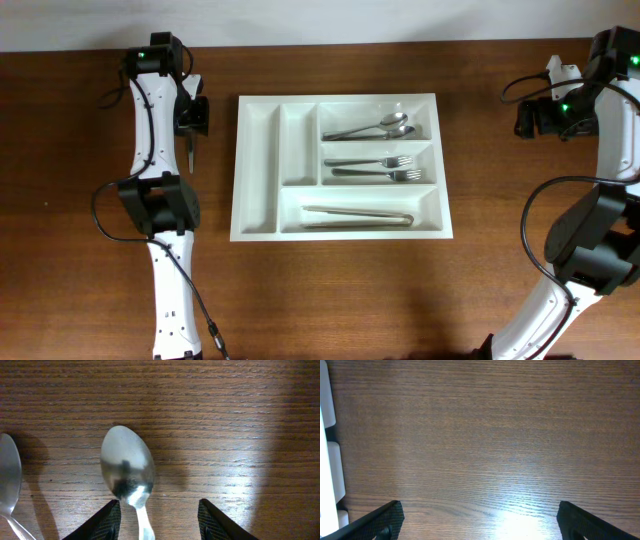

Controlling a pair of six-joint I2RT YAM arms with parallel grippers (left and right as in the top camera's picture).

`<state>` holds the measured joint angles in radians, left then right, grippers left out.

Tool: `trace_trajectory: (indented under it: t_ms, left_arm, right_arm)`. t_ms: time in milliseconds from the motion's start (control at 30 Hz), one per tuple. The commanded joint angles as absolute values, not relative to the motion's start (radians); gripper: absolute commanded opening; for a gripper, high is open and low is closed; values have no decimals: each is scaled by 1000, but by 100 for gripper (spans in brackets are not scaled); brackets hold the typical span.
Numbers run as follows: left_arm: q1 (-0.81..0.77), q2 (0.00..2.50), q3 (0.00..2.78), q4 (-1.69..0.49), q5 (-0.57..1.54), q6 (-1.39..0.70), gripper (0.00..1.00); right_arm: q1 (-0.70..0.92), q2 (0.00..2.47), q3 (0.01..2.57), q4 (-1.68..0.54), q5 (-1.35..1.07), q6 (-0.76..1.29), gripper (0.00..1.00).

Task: Pack container
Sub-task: 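Lower the left gripper onto the dark spoon left of the tray and close, then lift the spoon and carry it right over the tray's narrow left compartment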

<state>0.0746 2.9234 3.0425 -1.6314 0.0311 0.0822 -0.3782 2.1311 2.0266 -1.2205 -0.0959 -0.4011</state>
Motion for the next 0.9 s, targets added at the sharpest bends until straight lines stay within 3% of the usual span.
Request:
trace_trajectory:
  t_ms: [0,867]
  left_arm:
    - [80,2953,3043,-1635,50,69,52]
    - [60,2997,3043,-1636,45,84,62]
  right_arm:
    - [-380,2138,2023,-1218,-105,-411,99]
    - [-380,2138,2023,-1218,-105,-411,99]
